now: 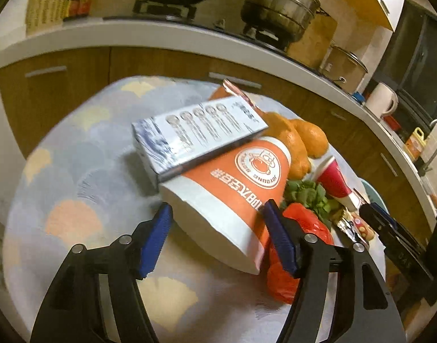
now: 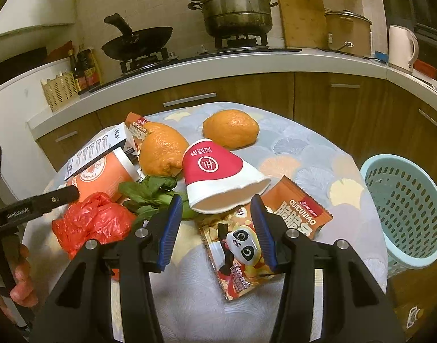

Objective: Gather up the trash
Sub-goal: 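Grasp the orange-and-white paper cup with the left tool, then grasp the red plastic bag with the right tool while the left tool holds the cup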

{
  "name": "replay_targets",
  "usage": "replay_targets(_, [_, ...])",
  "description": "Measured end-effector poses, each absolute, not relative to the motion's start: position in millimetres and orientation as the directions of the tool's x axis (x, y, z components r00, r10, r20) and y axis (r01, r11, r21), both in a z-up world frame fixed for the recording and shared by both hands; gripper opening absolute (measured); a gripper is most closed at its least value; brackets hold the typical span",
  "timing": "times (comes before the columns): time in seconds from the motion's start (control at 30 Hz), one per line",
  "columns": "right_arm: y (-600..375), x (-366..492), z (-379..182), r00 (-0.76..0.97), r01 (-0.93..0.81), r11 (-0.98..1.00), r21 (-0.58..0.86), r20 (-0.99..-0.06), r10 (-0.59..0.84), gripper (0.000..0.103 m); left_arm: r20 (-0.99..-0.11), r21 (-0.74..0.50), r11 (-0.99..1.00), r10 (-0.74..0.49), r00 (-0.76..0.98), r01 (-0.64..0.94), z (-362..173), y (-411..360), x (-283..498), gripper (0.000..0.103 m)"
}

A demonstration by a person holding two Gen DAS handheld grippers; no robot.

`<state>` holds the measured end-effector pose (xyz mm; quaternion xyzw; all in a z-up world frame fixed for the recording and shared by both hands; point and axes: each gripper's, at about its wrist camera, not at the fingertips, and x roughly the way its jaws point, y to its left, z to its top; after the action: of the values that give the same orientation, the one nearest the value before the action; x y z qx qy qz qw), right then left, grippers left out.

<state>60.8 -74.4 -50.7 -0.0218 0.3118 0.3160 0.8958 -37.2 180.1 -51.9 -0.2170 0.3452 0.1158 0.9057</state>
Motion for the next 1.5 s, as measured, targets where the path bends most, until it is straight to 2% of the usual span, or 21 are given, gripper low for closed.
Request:
replay_targets(0.2, [-74,62,-51,0.601,-0.582,0.797,0.161,-0.576,0.555,0.046,-0.675,-0.343,0.873,0.027,0.737,-0.346,-59,179,-31,0.069])
replay_targets(0.27, [-72,61,-51,0.603,-0.585,0.797,0.15,-0.577,0.551,0.046,-0.674,-0.351,0.873,0.014,0.738,-0.338,-60,178,-30,0.065])
replay_targets(0.3, [-71,60,-52,0.604,-0.587,0.797,0.142,-0.578,0.548,0.046,-0.669,-0.361,0.876,-0.005,0.743,-0.319,-61,177,-29,0.054])
replay_targets(0.33, [-69,58,-52,0.608,-0.589,0.797,0.131,-0.578,0.544,0.046,-0.66,-0.37,0.88,-0.024,0.751,-0.298,-61,175,-29,0.036])
replay_targets(0.4, [-66,55,-51,0.613,-0.598,0.794,0.107,-0.577,0.54,0.046,-0.651,-0.375,0.889,-0.05,0.758,-0.263,-61,170,-29,0.017])
replay_targets(0.43, [-65,54,-51,0.615,-0.601,0.793,0.099,-0.576,0.538,0.046,-0.651,-0.367,0.893,-0.046,0.757,-0.261,-61,167,-29,0.009])
replay_targets(0.5, [-63,50,-50,0.621,-0.607,0.791,0.083,-0.572,0.536,0.046,-0.632,-0.368,0.898,-0.051,0.774,-0.242,-59,164,-32,0.002])
replay_targets(0.67, [-58,39,-48,0.638,-0.62,0.784,0.032,-0.56,0.528,0.046,-0.563,-0.393,0.893,-0.043,0.826,-0.221,-50,164,-46,0.001])
replay_targets(0.97, [-26,7,-48,0.515,-0.723,0.685,0.092,-0.59,0.622,0.046,-0.51,-0.373,0.889,0.041,0.859,-0.264,-42,168,-61,0.001])
replay_targets(1.17, [-8,1,-48,0.453,-0.75,0.647,0.138,-0.605,0.655,0.063,-0.471,-0.391,0.891,0.021,0.882,-0.23,-37,171,-70,0.001])
replay_targets(1.23, [-5,0,-48,0.428,-0.756,0.633,0.164,-0.607,0.669,0.064,-0.448,-0.415,0.886,-0.002,0.894,-0.206,-33,173,-74,0.001])
replay_targets(1.5, [29,-4,-56,0.39,-0.776,0.614,0.145,-0.655,0.648,0.071,-0.402,-0.342,0.917,0.053,0.914,-0.204,-5,172,-88,0.001])
